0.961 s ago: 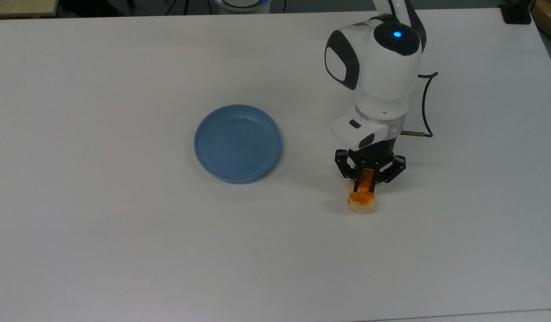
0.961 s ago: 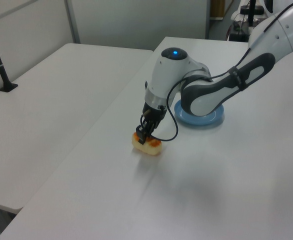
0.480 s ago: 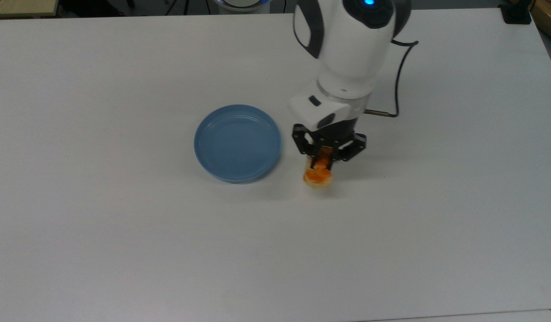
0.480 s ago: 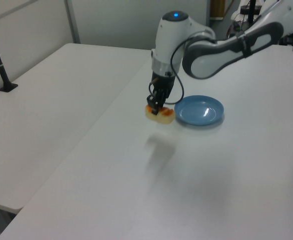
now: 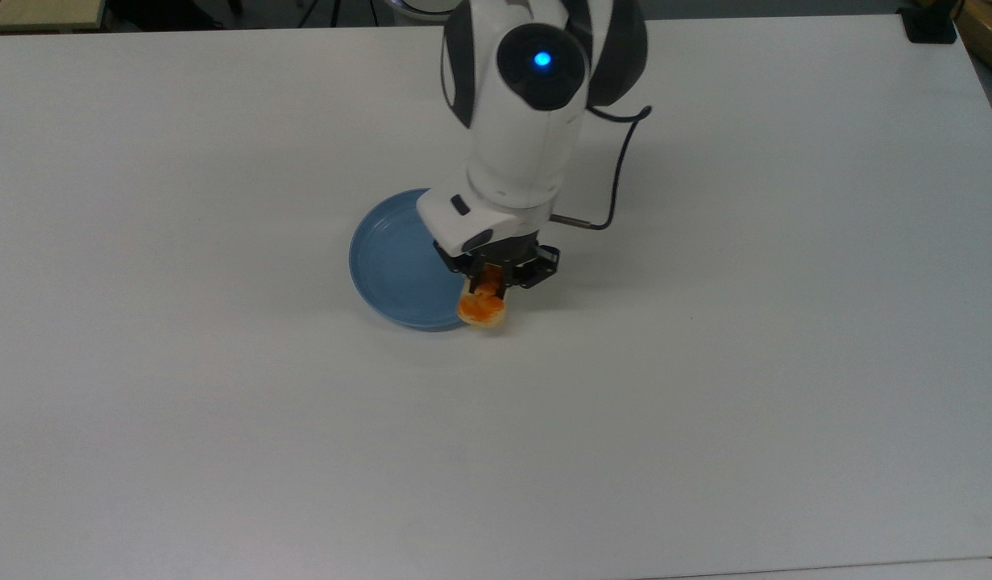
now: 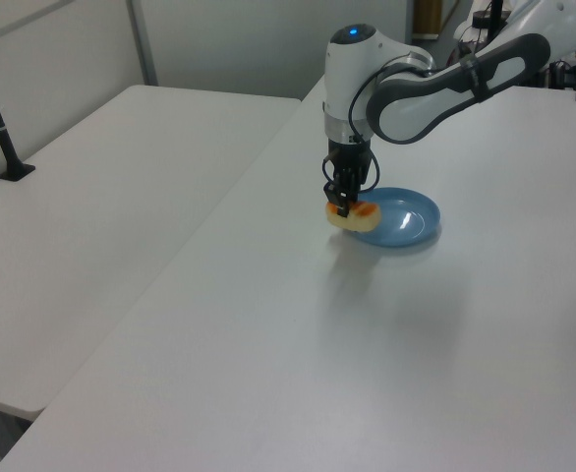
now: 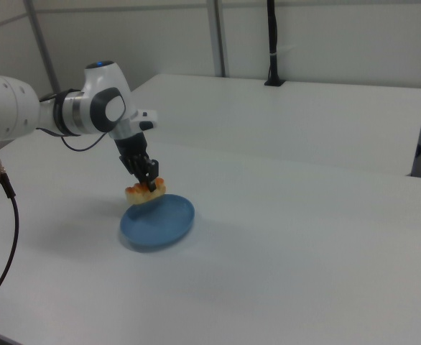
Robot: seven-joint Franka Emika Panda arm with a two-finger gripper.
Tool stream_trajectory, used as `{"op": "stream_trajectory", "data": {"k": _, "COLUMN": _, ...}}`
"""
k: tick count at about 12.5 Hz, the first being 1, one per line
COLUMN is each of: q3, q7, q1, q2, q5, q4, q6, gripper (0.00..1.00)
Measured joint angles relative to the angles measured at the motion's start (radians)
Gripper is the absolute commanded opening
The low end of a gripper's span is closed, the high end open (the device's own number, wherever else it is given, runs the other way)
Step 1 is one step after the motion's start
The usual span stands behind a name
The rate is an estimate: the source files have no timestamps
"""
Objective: Put the bread on a plate
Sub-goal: 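Lift the bread roll and carry it over the blue plate, then lower the bread roll onto the plate and open the gripper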
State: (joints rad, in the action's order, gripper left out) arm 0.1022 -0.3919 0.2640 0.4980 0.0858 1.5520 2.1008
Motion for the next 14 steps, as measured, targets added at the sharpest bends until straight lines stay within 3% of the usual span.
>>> {"op": "stream_trajectory", "data": {"k": 2, "q3": 0.001, "q7": 0.032, "q1": -0.024, "q2": -0.002, "q5": 0.000, "q4": 0.015, "q6": 0.000, "gripper": 0.32}}
{"op": "stream_trajectory", "data": {"k": 5, "q3": 0.007, "q7": 0.069, "q1": -0.048, "q2": -0.020, "q5": 0.000, "q4": 0.040, "q6": 0.000, "gripper": 0.56}}
{"op": "stream_trajectory", "data": {"k": 7, "q3": 0.009, "q7": 0.072, "q1": -0.050, "q2": -0.023, "q5": 0.000, "q4": 0.061, "q6": 0.007, "gripper": 0.62}}
{"op": "stream_trajectory", "data": {"k": 9, "q3": 0.009, "q7": 0.072, "q1": -0.049, "q2": -0.024, "q5": 0.000, "q4": 0.096, "q6": 0.035, "gripper": 0.36}}
{"op": "stream_trajectory", "data": {"k": 10, "q3": 0.009, "q7": 0.072, "q1": -0.049, "q2": -0.024, "q5": 0.000, "q4": 0.103, "q6": 0.040, "gripper": 0.16}}
{"op": "stream_trajectory", "data": {"k": 14, "q3": 0.040, "q7": 0.112, "q1": -0.054, "q2": -0.069, "q5": -0.068, "q4": 0.106, "q6": 0.047, "gripper": 0.15}}
